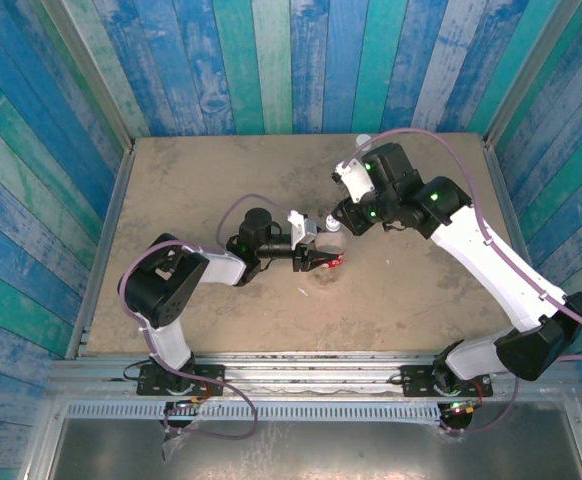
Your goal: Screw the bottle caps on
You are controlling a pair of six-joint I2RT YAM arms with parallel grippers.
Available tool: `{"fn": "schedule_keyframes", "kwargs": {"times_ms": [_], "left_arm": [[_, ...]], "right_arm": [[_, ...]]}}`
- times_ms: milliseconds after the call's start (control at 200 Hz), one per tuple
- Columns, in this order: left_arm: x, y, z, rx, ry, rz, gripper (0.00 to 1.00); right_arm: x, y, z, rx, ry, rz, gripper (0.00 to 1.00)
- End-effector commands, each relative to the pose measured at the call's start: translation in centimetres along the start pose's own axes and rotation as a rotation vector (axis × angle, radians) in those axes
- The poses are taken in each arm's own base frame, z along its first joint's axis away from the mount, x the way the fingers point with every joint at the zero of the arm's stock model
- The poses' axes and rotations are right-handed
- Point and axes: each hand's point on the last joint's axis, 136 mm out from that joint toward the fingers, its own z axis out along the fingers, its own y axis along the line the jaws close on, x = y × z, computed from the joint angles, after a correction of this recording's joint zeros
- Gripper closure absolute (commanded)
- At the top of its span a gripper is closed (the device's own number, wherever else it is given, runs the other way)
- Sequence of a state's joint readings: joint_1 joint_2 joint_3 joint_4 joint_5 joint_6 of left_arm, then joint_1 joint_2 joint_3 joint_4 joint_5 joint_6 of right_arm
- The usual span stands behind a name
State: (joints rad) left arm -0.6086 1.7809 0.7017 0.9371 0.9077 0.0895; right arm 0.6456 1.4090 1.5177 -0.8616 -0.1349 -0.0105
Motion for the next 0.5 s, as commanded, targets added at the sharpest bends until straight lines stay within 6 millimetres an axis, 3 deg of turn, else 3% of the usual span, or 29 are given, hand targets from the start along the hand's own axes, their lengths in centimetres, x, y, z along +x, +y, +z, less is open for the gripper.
{"fn": "schedule_keyframes", "kwargs": {"times_ms": [0,250,496], "left_arm": [[6.4,-1.2,-0.1,0.019,0.161,-0.221,0.43],[6.4,-1.2,-0.1,0.018,0.162,-0.221,0.43],[6.3,-1.2,-0.2,0.017,0.163,-0.219,0.43]], "right_arm": [[1.6,-0.6,1.1,0.020,0.061,0.018,0.71],[1.9,-0.3,1.3,0.003,0.078,0.019,0.74],[3.9,0.4,1.5,-0.042,0.150,0.024,0.77]]}}
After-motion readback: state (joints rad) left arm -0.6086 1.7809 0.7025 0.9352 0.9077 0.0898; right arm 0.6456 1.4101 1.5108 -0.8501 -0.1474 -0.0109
